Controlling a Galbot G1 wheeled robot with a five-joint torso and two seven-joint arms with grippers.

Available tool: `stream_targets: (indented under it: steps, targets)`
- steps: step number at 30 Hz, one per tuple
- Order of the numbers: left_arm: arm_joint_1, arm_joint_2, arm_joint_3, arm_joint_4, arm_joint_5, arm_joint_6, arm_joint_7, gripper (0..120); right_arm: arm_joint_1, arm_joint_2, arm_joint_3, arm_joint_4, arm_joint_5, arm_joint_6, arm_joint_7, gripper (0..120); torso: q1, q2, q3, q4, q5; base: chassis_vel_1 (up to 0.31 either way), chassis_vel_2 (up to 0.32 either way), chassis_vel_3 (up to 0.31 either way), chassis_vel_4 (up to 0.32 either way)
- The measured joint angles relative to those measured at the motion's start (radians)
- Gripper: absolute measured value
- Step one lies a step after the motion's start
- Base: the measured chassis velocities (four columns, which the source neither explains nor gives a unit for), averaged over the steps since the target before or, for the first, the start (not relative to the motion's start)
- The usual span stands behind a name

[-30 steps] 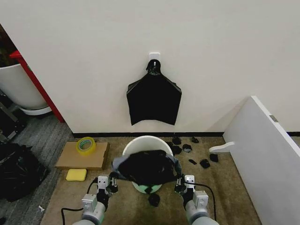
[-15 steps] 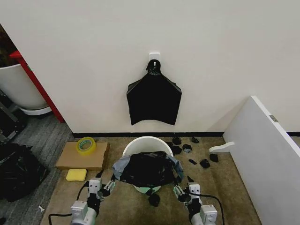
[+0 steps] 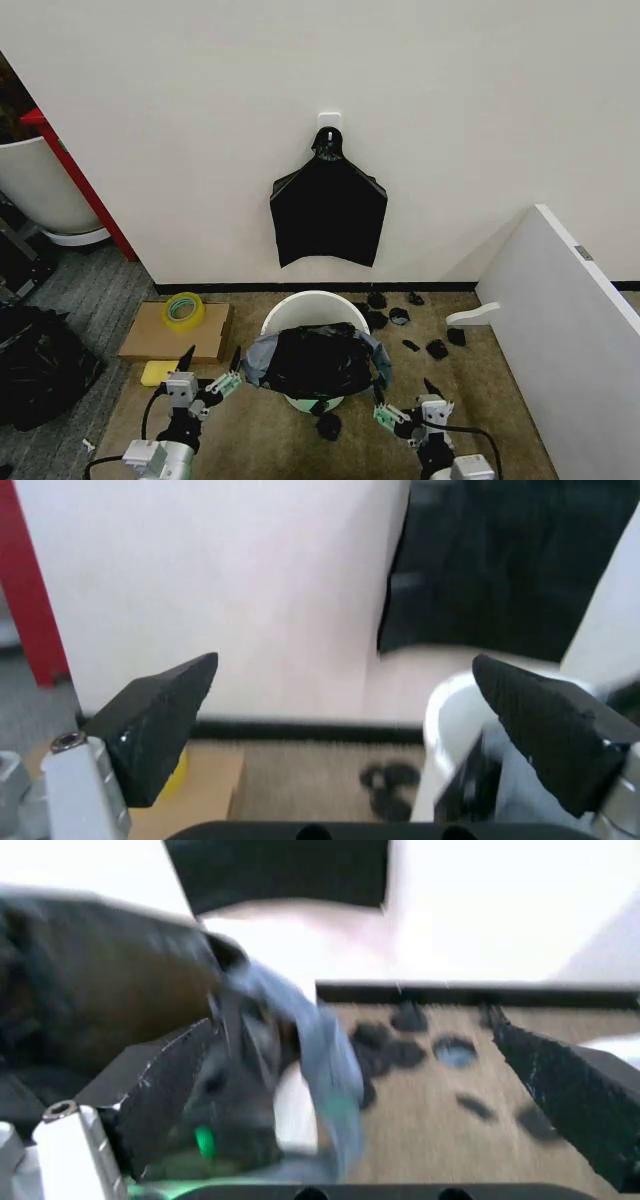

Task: Place the garbage bag over the trash bin.

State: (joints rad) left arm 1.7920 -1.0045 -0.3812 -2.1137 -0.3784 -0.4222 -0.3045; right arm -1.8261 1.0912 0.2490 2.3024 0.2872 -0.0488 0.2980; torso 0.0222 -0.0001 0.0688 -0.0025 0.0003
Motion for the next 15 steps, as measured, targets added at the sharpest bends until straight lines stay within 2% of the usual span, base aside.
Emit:
stream_targets:
  steps: [2, 7, 9, 11, 12, 15]
  targets:
    - [0.007, -0.017, -0.009, -0.004, 0.014, -0.016, 0.006, 100, 0.009, -0.014, 0.024, 0.014, 0.020, -0.014, -0.029, 100, 0.000, 0.000, 0.000, 0.0000, -0.0001, 0.000, 0.000, 0.000, 0.000]
    - [0.045, -0.080, -0.035, -0.022, 0.079, -0.072, 0.023, 100, 0.135, -0.144, 0.174, 0.052, 0.262, -0.139, -0.168, 100, 0.000, 0.000, 0.000, 0.0000, 0.0001, 0.000, 0.000, 0.000, 0.000]
    - [0.048, -0.082, -0.036, -0.022, 0.083, -0.074, 0.023, 100, 0.146, -0.155, 0.180, 0.050, 0.277, -0.148, -0.177, 100, 0.000, 0.000, 0.000, -0.0001, 0.0000, 0.000, 0.000, 0.000, 0.000]
    - [0.067, -0.094, -0.036, -0.024, 0.118, -0.089, 0.029, 100, 0.239, -0.244, 0.194, 0.005, 0.362, -0.202, -0.236, 100, 0.000, 0.000, 0.000, 0.0001, 0.0003, 0.000, 0.000, 0.000, 0.000]
    - [0.078, -0.102, -0.035, -0.024, 0.139, -0.096, 0.034, 100, 0.317, -0.312, 0.176, -0.048, 0.406, -0.233, -0.270, 100, 0.000, 0.000, 0.000, 0.0004, 0.0003, 0.000, 0.000, 0.000, 0.000]
    - [0.099, -0.115, -0.033, -0.022, 0.167, -0.100, 0.044, 100, 0.448, -0.386, 0.126, -0.133, 0.499, -0.289, -0.315, 100, 0.000, 0.000, 0.000, 0.0001, 0.0003, 0.000, 0.000, 0.000, 0.000]
